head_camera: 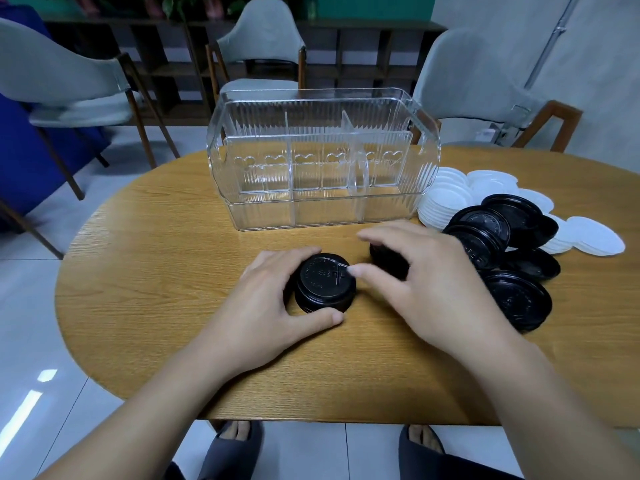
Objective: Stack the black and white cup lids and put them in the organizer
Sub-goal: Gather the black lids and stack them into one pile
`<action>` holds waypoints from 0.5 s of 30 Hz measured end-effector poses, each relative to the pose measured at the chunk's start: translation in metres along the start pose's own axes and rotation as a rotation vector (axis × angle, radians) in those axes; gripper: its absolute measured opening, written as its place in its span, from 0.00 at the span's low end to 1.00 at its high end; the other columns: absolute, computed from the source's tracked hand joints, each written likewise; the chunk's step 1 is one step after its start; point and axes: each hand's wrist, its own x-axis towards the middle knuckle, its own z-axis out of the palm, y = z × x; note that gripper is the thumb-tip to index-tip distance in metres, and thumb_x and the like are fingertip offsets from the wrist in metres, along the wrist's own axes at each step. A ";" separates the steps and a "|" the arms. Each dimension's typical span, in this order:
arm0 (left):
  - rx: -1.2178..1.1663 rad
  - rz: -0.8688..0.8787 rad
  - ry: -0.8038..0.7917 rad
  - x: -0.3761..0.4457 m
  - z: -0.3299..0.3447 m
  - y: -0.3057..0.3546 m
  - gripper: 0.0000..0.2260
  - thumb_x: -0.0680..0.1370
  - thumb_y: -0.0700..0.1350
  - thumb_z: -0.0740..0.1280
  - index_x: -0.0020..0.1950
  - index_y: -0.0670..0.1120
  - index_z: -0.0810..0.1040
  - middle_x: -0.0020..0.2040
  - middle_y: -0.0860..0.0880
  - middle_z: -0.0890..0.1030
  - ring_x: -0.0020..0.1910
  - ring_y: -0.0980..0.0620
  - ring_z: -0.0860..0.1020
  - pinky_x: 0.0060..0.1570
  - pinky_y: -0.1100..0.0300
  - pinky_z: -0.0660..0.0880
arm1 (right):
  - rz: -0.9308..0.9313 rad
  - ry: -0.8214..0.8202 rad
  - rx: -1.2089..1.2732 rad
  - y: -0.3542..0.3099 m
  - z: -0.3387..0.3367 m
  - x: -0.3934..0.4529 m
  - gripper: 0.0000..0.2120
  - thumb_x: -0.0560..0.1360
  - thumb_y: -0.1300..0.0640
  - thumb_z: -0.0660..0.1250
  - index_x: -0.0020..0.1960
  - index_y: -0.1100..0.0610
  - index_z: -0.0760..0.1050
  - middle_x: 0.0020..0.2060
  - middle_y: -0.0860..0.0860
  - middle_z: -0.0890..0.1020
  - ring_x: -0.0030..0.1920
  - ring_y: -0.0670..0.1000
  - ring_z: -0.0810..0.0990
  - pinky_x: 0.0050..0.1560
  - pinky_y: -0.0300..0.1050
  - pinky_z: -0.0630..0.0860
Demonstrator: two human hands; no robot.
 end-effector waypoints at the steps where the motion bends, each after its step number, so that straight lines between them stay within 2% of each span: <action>1: 0.000 -0.005 -0.003 0.000 0.000 0.000 0.44 0.72 0.75 0.76 0.84 0.61 0.69 0.74 0.68 0.76 0.77 0.63 0.68 0.79 0.51 0.70 | 0.015 0.033 -0.091 0.006 -0.001 0.001 0.22 0.77 0.41 0.77 0.68 0.48 0.85 0.63 0.43 0.85 0.65 0.51 0.80 0.75 0.47 0.67; 3: -0.003 -0.012 -0.001 0.000 0.000 0.001 0.44 0.72 0.74 0.77 0.85 0.61 0.68 0.74 0.67 0.75 0.77 0.63 0.67 0.79 0.52 0.70 | 0.069 0.042 -0.252 0.016 0.000 0.002 0.21 0.77 0.39 0.77 0.65 0.48 0.85 0.58 0.44 0.83 0.63 0.53 0.78 0.74 0.52 0.63; 6: -0.001 -0.029 0.010 0.000 -0.002 0.004 0.46 0.72 0.73 0.77 0.86 0.62 0.66 0.72 0.65 0.74 0.77 0.63 0.68 0.79 0.55 0.69 | 0.112 0.005 -0.343 0.021 0.003 0.002 0.18 0.77 0.36 0.76 0.60 0.47 0.87 0.54 0.45 0.83 0.61 0.54 0.79 0.72 0.55 0.61; 11: -0.017 -0.044 0.006 -0.002 -0.003 0.006 0.48 0.71 0.75 0.76 0.87 0.65 0.61 0.71 0.62 0.74 0.77 0.61 0.69 0.78 0.56 0.68 | 0.099 -0.010 -0.361 0.015 0.006 0.004 0.03 0.79 0.47 0.78 0.50 0.45 0.88 0.48 0.44 0.85 0.55 0.54 0.80 0.67 0.51 0.59; 15: -0.026 -0.042 0.000 -0.002 -0.003 0.005 0.48 0.71 0.76 0.75 0.87 0.65 0.61 0.70 0.65 0.73 0.77 0.62 0.68 0.78 0.55 0.69 | 0.126 0.003 -0.309 0.012 0.007 0.003 0.03 0.78 0.50 0.79 0.47 0.46 0.85 0.46 0.43 0.83 0.53 0.52 0.79 0.68 0.48 0.58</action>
